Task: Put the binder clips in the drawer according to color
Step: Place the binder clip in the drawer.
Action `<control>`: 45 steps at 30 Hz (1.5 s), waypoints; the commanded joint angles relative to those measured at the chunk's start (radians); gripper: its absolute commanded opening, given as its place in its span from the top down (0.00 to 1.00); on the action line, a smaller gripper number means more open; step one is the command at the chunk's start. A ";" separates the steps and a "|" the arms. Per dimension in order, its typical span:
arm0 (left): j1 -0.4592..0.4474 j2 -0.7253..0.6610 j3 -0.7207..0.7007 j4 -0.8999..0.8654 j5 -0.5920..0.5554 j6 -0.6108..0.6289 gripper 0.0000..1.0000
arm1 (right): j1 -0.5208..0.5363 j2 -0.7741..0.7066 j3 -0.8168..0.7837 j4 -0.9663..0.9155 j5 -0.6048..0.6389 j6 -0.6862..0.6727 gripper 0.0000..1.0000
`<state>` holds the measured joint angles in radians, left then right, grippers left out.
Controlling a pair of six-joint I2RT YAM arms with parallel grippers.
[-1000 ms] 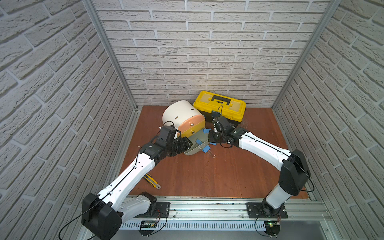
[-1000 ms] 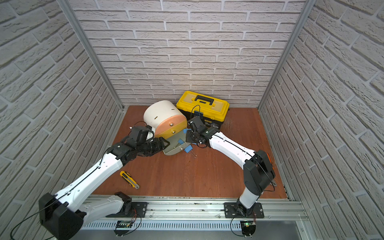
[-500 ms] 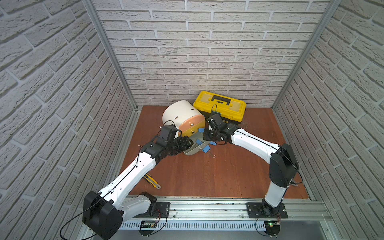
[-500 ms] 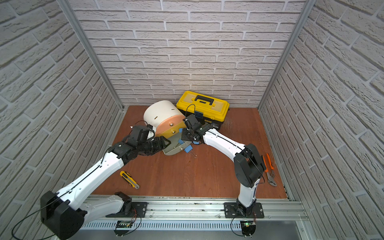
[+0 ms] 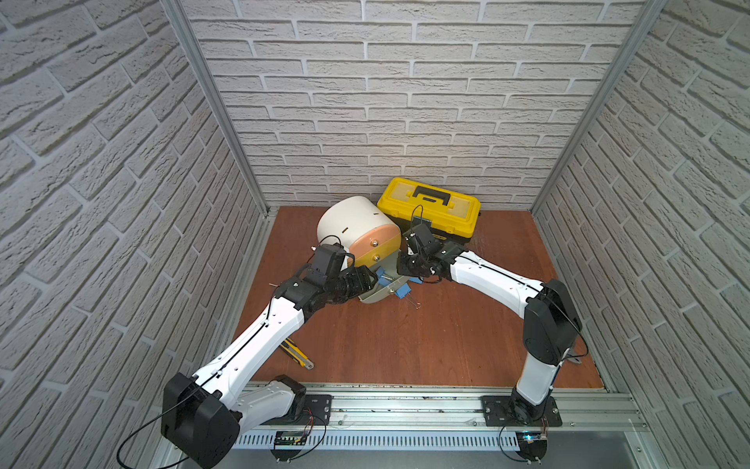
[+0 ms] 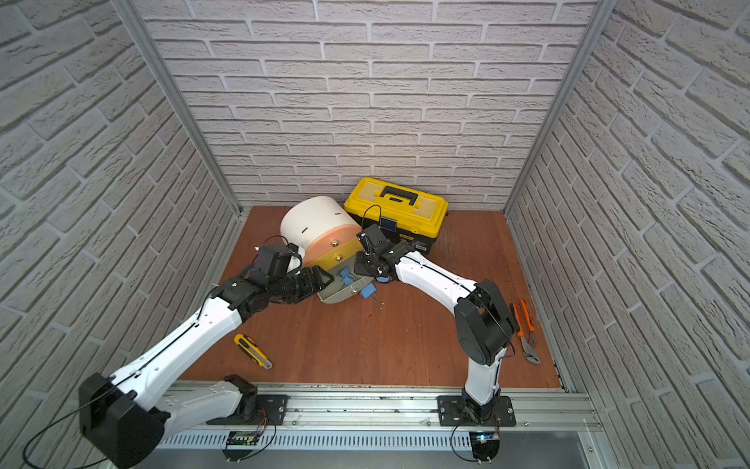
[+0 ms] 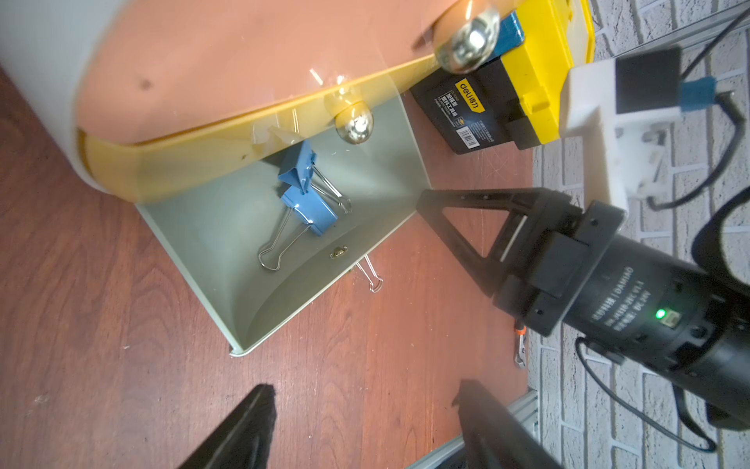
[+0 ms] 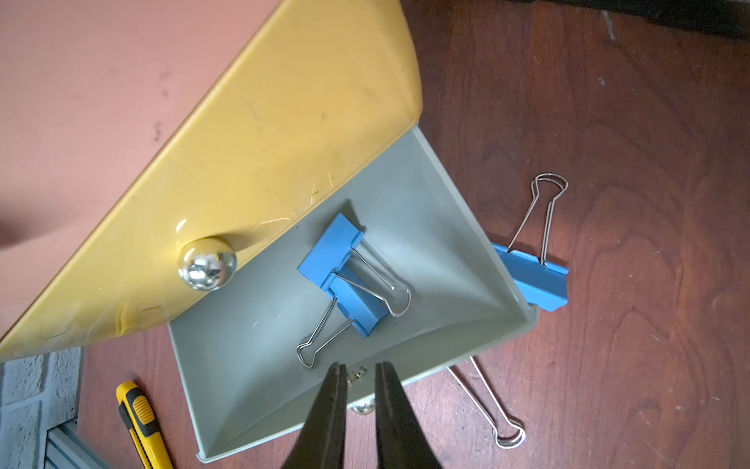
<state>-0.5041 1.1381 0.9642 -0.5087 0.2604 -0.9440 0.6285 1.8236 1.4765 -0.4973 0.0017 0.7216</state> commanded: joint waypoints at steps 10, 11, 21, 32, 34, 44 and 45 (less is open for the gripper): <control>0.005 -0.022 0.027 0.015 0.000 0.004 0.25 | 0.004 -0.055 -0.036 0.032 0.018 -0.007 0.86; 0.005 -0.022 0.028 0.015 0.000 0.004 0.25 | 0.005 -0.063 -0.047 0.032 0.020 -0.008 0.87; 0.006 -0.041 0.030 -0.001 -0.004 0.006 0.25 | 0.005 -0.185 -0.220 0.048 0.028 -0.017 0.87; 0.006 -0.066 0.024 -0.024 -0.016 0.005 0.25 | 0.000 -0.178 -0.399 0.100 0.007 0.016 0.90; 0.006 -0.071 0.019 -0.026 -0.019 0.004 0.25 | 0.000 -0.159 -0.410 0.113 -0.006 0.022 0.91; 0.007 -0.089 0.008 -0.039 -0.025 0.001 0.25 | 0.000 -0.082 -0.425 0.153 -0.042 0.032 0.91; 0.007 -0.090 0.007 -0.040 -0.026 0.002 0.25 | 0.000 -0.078 -0.424 0.154 -0.040 0.033 0.91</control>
<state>-0.5041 1.0683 0.9638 -0.5518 0.2478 -0.9440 0.6285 1.7332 1.0672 -0.3775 -0.0303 0.7460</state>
